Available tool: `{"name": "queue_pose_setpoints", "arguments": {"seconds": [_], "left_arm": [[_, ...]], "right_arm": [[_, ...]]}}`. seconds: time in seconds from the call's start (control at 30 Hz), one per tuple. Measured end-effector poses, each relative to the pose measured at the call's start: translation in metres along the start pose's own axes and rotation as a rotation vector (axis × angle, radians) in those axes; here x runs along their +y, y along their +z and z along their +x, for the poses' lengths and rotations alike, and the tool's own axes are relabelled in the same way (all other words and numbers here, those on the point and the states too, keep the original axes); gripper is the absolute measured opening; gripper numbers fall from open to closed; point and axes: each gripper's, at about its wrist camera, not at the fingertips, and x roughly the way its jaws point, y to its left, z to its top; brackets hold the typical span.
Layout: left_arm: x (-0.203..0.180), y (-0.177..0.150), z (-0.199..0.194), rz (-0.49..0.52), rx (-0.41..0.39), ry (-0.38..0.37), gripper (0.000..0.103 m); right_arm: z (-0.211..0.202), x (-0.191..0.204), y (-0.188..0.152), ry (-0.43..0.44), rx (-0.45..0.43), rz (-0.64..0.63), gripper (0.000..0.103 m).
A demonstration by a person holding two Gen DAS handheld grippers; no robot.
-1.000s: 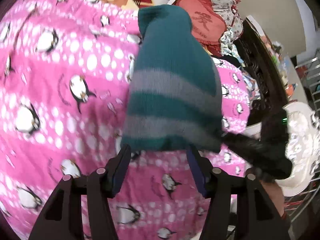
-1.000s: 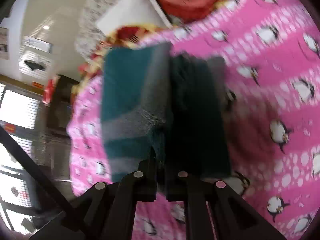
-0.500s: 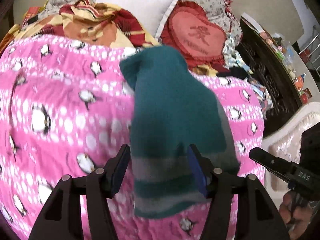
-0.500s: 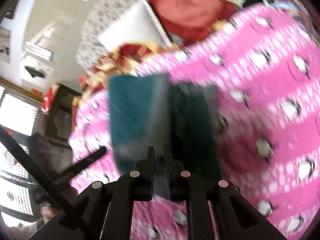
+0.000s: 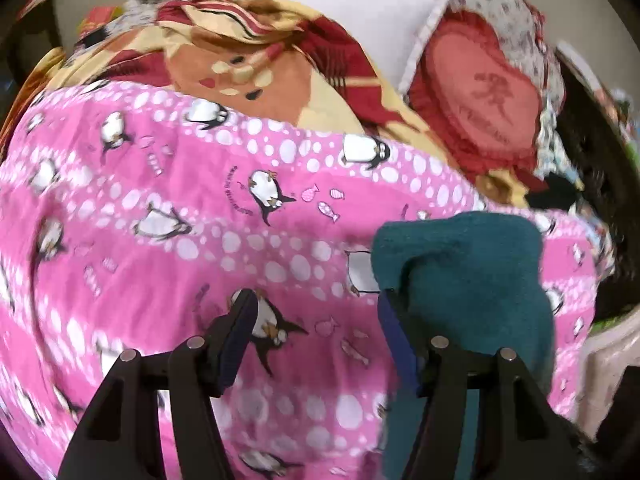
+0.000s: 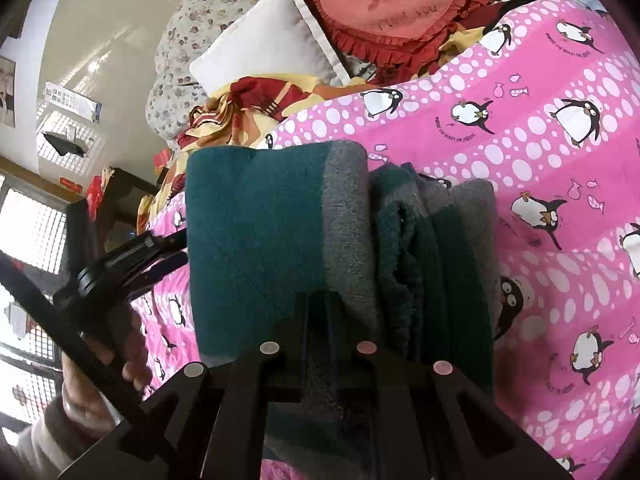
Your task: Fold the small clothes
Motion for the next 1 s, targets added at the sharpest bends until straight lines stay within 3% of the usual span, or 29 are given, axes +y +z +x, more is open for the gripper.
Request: {"name": "queue_pose_setpoints", "arguments": {"seconds": [0.17, 0.27, 0.4, 0.47, 0.6, 0.67, 0.77, 0.87, 0.9, 0.97, 1.0], "left_arm": [[-0.011, 0.025, 0.032, 0.027, 0.017, 0.015, 0.062], [-0.016, 0.045, 0.037, 0.0, 0.004, -0.03, 0.062], [-0.021, 0.061, 0.021, 0.005, -0.041, -0.004, 0.062], [-0.023, 0.06, -0.002, 0.027, -0.07, -0.045, 0.062], [-0.038, 0.028, -0.048, 0.154, -0.084, -0.072, 0.063], [-0.043, 0.004, -0.061, 0.187, -0.081, -0.094, 0.069], [-0.045, -0.03, -0.065, 0.18, -0.043, -0.141, 0.07], [-0.04, -0.056, -0.056, 0.127, 0.015, -0.2, 0.074], [-0.039, -0.063, -0.053, 0.11, 0.027, -0.215, 0.076], [-0.032, -0.076, -0.042, 0.052, 0.053, -0.238, 0.08], [-0.029, -0.081, -0.037, 0.027, 0.065, -0.257, 0.081]], "right_arm": [[0.0, -0.002, 0.001, 0.009, -0.001, 0.006, 0.007], [-0.001, 0.001, -0.003, -0.008, 0.001, -0.026, 0.007], [-0.004, 0.003, -0.004, -0.034, 0.003, -0.035, 0.007], [-0.01, 0.007, -0.004, -0.052, -0.007, -0.03, 0.007], [-0.027, 0.02, -0.003, -0.091, -0.061, -0.07, 0.023], [-0.026, 0.023, 0.0, -0.129, -0.061, -0.095, 0.025], [-0.011, 0.018, 0.002, -0.313, -0.025, -0.152, 0.023], [-0.021, -0.005, 0.003, -0.181, -0.044, -0.061, 0.024], [-0.03, -0.01, 0.003, -0.164, -0.064, -0.042, 0.028], [-0.045, -0.019, 0.001, -0.187, -0.116, -0.029, 0.055], [-0.051, -0.029, 0.001, -0.181, -0.142, -0.008, 0.079]]}}
